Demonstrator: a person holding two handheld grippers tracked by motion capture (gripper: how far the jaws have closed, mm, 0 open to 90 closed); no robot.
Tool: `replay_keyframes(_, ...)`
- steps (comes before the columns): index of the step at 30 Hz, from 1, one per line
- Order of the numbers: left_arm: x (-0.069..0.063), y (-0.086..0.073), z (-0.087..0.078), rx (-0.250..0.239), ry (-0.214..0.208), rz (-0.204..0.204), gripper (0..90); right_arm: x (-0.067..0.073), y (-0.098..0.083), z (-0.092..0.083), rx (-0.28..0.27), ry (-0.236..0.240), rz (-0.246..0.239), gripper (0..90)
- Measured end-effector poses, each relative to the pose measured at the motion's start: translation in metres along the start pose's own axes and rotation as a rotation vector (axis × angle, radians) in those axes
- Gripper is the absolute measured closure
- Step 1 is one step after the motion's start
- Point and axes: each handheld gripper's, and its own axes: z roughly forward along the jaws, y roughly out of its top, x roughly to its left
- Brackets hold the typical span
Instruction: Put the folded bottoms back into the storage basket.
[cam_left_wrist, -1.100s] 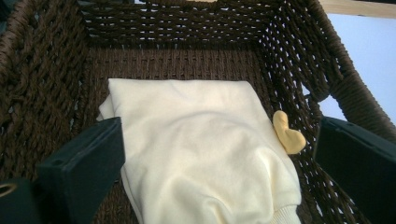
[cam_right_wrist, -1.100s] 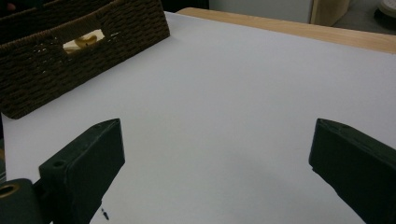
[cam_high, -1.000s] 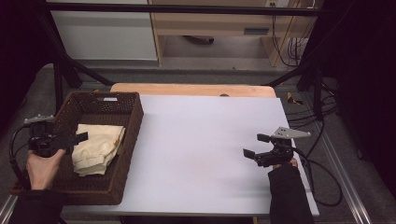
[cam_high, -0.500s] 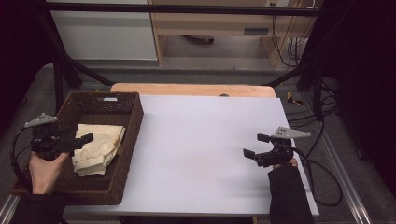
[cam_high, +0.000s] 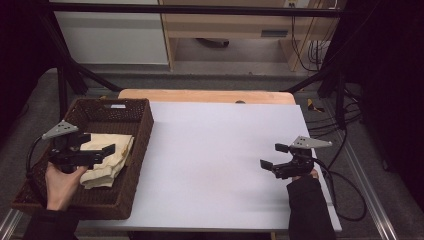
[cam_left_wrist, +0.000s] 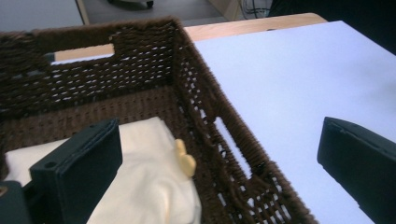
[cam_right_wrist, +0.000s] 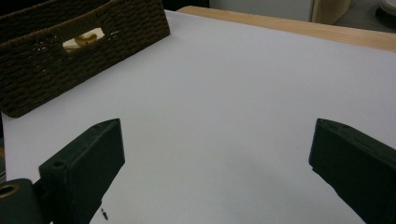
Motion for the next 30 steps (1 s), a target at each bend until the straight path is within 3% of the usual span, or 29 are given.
replay_keyframes(12, -0.032, 0.001, 0.019, -0.011, -0.07, 0.045, 0.0, 0.0, 0.0, 0.0, -0.003, 0.001, -0.001, 3.6)
replay_keyframes(21, -0.054, -0.005, 0.039, 0.026, -0.116, 0.073, 0.0, 0.0, 0.0, -0.001, -0.002, 0.005, -0.003, 3.6)
replay_keyframes(30, -0.06, -0.013, 0.052, 0.054, -0.155, 0.082, 0.0, 0.0, 0.0, 0.0, 0.0, 0.007, -0.004, 3.6)
